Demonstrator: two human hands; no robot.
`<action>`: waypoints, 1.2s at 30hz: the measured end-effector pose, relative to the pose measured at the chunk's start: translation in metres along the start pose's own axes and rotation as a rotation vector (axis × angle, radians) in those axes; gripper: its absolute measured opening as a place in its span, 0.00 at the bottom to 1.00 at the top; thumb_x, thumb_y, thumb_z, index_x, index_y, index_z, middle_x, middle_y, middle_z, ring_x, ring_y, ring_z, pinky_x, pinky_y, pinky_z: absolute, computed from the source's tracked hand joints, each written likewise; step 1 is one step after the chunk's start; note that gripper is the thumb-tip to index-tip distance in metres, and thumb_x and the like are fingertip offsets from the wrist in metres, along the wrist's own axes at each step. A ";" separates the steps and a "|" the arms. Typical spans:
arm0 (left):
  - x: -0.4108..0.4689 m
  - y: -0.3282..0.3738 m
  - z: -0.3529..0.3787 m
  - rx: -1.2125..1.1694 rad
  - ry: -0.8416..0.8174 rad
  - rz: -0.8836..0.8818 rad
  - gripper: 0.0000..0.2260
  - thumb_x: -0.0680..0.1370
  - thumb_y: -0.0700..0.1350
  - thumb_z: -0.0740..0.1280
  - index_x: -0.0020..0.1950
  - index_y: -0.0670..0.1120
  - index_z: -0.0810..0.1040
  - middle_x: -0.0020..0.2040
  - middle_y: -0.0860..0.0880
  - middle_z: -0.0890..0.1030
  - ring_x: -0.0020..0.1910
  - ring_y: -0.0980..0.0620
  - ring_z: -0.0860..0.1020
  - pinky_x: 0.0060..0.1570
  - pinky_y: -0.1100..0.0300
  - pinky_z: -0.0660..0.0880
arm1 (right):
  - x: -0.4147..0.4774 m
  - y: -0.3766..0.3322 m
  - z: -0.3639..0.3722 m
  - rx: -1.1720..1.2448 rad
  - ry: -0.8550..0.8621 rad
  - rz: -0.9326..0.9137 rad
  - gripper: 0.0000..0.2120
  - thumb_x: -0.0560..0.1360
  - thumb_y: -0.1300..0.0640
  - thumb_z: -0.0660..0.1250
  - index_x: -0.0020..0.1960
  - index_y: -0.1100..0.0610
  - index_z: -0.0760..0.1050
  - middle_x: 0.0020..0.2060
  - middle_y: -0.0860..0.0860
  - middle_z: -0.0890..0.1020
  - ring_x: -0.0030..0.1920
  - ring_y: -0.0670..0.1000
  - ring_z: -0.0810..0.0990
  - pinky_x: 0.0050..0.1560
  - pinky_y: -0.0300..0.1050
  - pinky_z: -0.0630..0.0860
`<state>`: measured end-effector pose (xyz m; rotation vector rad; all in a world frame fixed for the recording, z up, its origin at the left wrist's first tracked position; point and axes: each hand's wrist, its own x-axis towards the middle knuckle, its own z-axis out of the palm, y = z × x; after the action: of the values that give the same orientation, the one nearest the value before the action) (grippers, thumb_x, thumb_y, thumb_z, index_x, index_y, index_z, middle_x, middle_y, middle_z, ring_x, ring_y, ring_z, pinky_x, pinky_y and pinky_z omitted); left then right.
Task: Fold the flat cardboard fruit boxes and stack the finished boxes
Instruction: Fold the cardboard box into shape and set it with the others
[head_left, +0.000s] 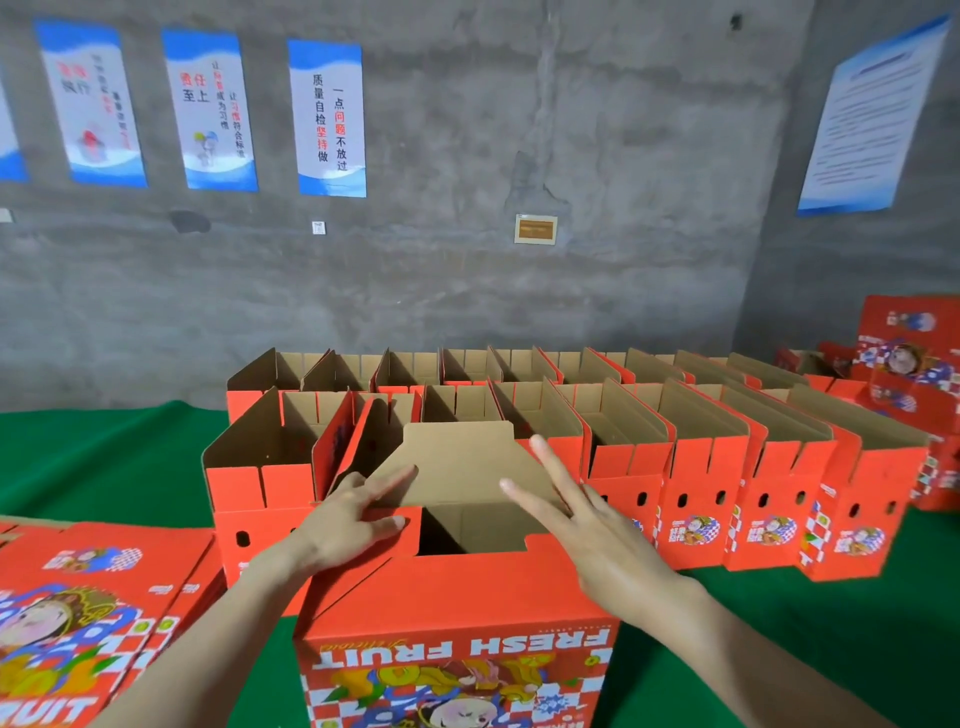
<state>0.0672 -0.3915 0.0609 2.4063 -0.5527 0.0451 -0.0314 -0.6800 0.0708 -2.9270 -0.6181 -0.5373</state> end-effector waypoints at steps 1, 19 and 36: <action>0.000 0.003 -0.003 0.016 -0.016 -0.002 0.26 0.79 0.51 0.65 0.71 0.69 0.58 0.55 0.52 0.68 0.56 0.52 0.70 0.62 0.59 0.65 | 0.000 0.000 -0.001 0.049 0.056 0.010 0.63 0.62 0.82 0.60 0.71 0.30 0.31 0.73 0.42 0.28 0.52 0.50 0.75 0.28 0.34 0.59; -0.012 -0.003 -0.008 0.019 -0.032 -0.016 0.29 0.76 0.50 0.69 0.71 0.68 0.60 0.56 0.51 0.67 0.56 0.53 0.70 0.66 0.60 0.65 | 0.000 0.016 0.020 0.554 -0.077 0.063 0.23 0.70 0.65 0.69 0.62 0.48 0.78 0.63 0.39 0.75 0.68 0.37 0.66 0.71 0.37 0.58; -0.021 -0.001 -0.009 -0.448 0.254 -0.008 0.19 0.69 0.19 0.58 0.48 0.42 0.70 0.41 0.44 0.80 0.38 0.50 0.80 0.35 0.59 0.76 | 0.012 0.017 0.040 1.069 0.236 0.446 0.15 0.80 0.49 0.60 0.66 0.43 0.69 0.63 0.48 0.74 0.64 0.47 0.72 0.58 0.40 0.65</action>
<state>0.0494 -0.3773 0.0632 1.9305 -0.3855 0.1996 -0.0009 -0.6843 0.0372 -1.8554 -0.1160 -0.3281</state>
